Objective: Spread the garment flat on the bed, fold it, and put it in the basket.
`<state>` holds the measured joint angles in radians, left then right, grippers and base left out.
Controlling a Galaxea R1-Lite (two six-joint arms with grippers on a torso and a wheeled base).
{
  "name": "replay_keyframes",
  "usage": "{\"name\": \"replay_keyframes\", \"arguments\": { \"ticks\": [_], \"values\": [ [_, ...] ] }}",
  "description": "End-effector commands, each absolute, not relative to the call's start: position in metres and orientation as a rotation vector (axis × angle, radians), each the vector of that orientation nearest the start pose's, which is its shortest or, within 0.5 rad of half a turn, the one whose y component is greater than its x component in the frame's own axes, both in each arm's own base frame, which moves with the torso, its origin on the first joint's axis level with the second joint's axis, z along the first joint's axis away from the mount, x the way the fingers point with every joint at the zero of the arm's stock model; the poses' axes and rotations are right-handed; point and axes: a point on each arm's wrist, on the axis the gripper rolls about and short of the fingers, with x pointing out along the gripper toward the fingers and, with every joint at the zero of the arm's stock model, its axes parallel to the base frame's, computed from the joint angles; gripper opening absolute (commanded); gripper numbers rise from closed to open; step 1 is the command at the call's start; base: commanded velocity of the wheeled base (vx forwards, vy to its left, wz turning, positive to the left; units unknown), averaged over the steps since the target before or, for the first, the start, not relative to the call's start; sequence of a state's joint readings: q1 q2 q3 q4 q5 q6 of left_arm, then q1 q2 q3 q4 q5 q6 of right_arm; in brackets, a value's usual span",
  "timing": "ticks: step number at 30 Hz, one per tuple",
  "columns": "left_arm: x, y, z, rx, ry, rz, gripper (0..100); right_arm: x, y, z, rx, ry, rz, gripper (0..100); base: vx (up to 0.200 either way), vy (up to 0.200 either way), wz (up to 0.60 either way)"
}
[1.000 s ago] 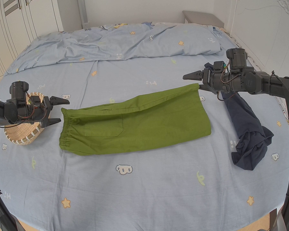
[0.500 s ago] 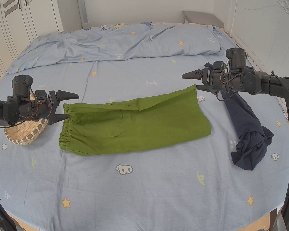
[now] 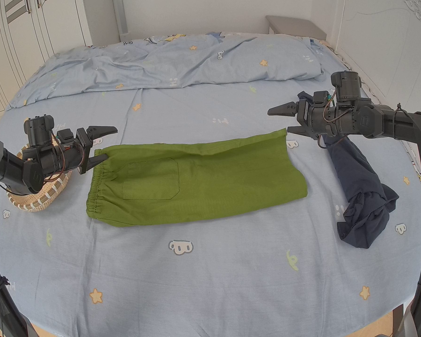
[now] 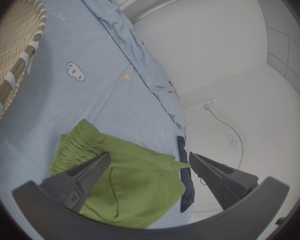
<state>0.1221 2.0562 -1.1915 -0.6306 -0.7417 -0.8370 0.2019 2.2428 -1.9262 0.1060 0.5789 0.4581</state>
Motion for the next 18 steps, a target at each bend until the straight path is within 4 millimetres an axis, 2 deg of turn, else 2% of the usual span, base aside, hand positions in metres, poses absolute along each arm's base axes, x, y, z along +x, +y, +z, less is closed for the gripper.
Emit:
{"name": "replay_keyframes", "arguments": {
  "ticks": [1,5,10,12,15,16,17,18],
  "values": [
    [0.425,0.040,0.128,-0.928,0.484,-0.438,100,0.442,0.101,0.223,0.519,0.593,0.656,100,0.000,0.000,0.00],
    [0.446,0.045,0.118,-0.951,0.451,-0.384,100,0.418,0.095,0.230,0.523,0.615,0.648,100,0.000,0.000,0.00],
    [0.441,0.051,0.129,-0.999,0.431,-0.388,100,0.392,0.086,0.230,0.522,0.581,0.651,100,0.000,0.000,0.00],
    [0.431,0.050,0.144,-0.985,0.403,-0.406,100,0.382,0.082,0.229,0.524,0.563,0.653,100,0.000,0.000,0.00],
    [0.401,0.044,0.172,-0.952,0.354,-0.489,100,0.366,0.077,0.230,0.538,0.527,0.652,100,0.000,0.000,0.00],
    [0.401,0.044,0.172,-0.952,0.354,-0.489,100,0.366,0.077,0.230,0.538,0.527,0.652,100,0.000,0.000,0.00],
    [0.379,0.041,0.187,-0.935,0.346,-0.553,100,0.360,0.072,0.231,0.549,0.509,0.648,100,0.000,0.000,0.00],
    [0.379,0.041,0.187,-0.935,0.346,-0.553,100,0.360,0.072,0.231,0.549,0.509,0.648,100,0.000,0.000,0.00]
  ]
}}
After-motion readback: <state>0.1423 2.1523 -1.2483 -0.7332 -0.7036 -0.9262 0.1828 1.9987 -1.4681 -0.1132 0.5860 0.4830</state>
